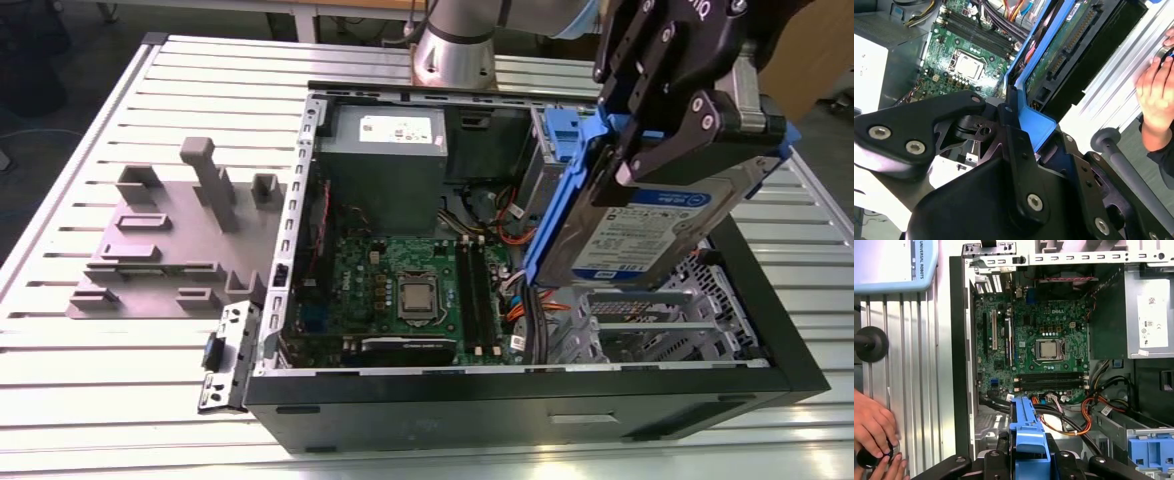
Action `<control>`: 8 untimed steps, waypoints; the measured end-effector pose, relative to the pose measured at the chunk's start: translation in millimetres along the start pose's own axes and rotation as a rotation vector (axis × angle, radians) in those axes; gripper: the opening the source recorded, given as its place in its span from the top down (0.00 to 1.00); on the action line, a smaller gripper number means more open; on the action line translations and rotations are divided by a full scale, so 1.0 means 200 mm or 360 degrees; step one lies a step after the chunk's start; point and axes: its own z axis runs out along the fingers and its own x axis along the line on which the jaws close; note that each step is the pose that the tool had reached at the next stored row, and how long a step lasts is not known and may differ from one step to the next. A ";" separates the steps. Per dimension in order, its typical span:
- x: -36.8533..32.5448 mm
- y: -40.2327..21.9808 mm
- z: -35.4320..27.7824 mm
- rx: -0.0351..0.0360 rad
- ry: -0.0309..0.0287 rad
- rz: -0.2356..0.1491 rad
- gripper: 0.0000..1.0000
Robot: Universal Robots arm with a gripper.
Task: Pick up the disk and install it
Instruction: 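Insert the disk into the insertion slot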
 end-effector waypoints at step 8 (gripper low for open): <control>0.004 -0.035 0.014 0.0000 0.00002 -0.0002 0.63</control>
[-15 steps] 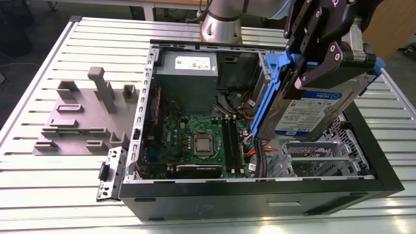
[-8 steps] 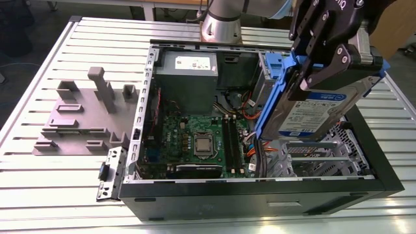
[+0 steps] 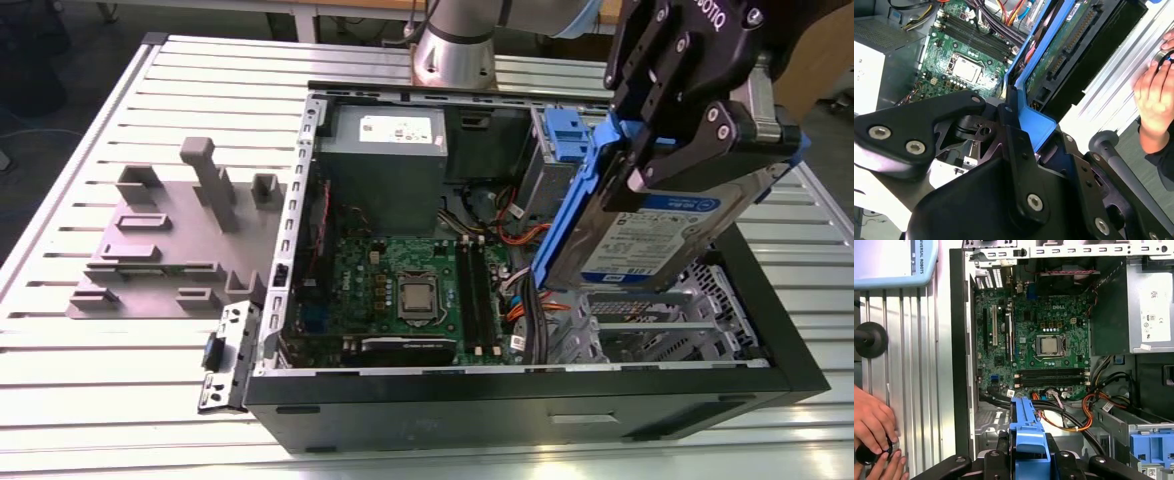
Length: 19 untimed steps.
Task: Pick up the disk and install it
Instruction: 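Insert the disk into the insertion slot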
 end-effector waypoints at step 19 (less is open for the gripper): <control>0.034 -0.086 0.030 -0.0001 0.00004 -0.0006 0.63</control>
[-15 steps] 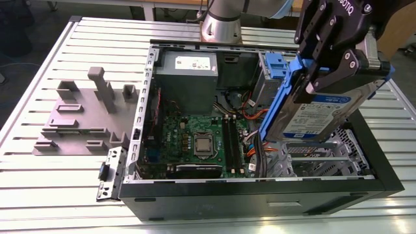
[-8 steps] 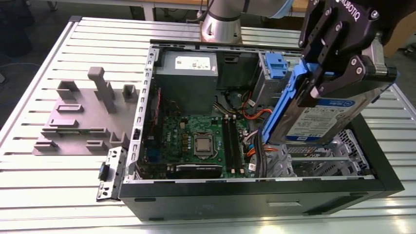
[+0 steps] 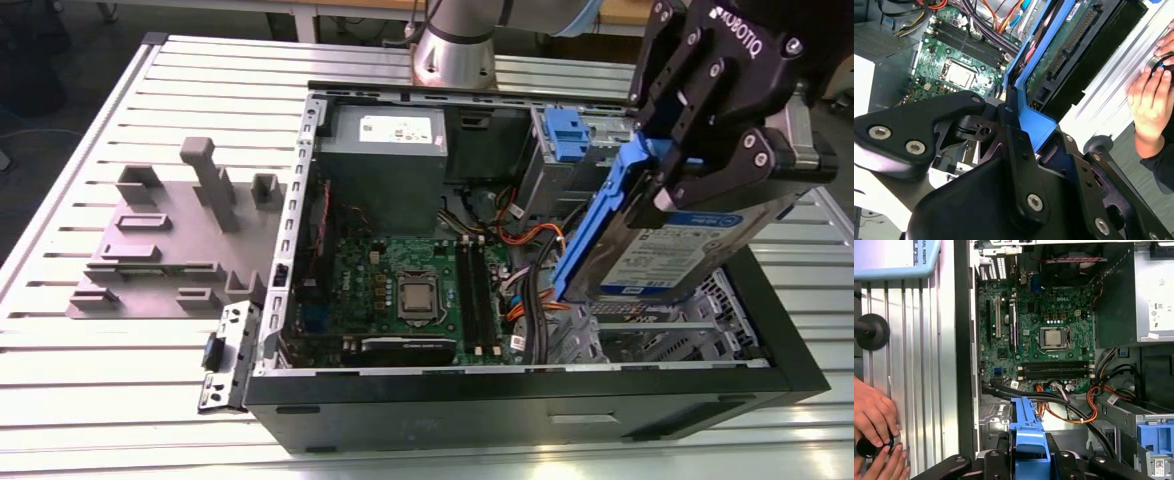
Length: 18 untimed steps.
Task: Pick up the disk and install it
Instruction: 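Insert the disk into the insertion slot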
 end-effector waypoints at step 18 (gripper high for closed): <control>0.003 -0.110 0.041 -0.0003 0.00003 -0.0024 0.63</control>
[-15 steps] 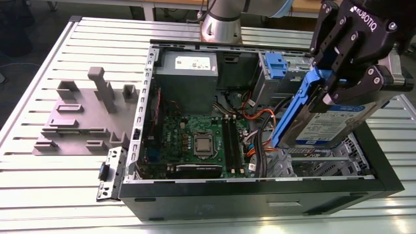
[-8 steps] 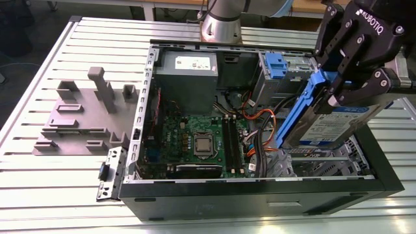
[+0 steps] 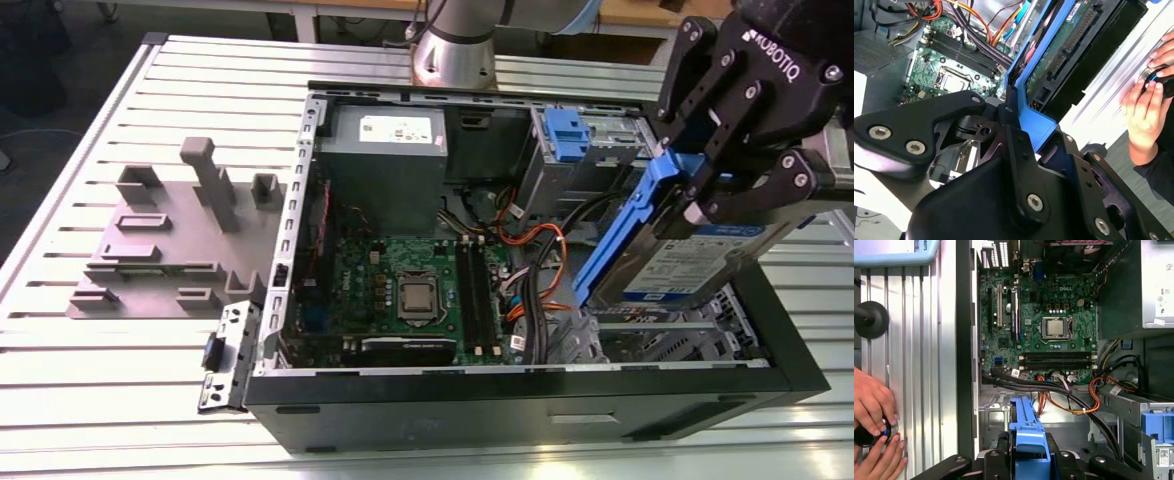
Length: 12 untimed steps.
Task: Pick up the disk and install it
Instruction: 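Insert the disk into the insertion slot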
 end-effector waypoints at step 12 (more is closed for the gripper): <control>-0.001 -0.082 0.018 -0.0002 0.00000 0.0000 0.63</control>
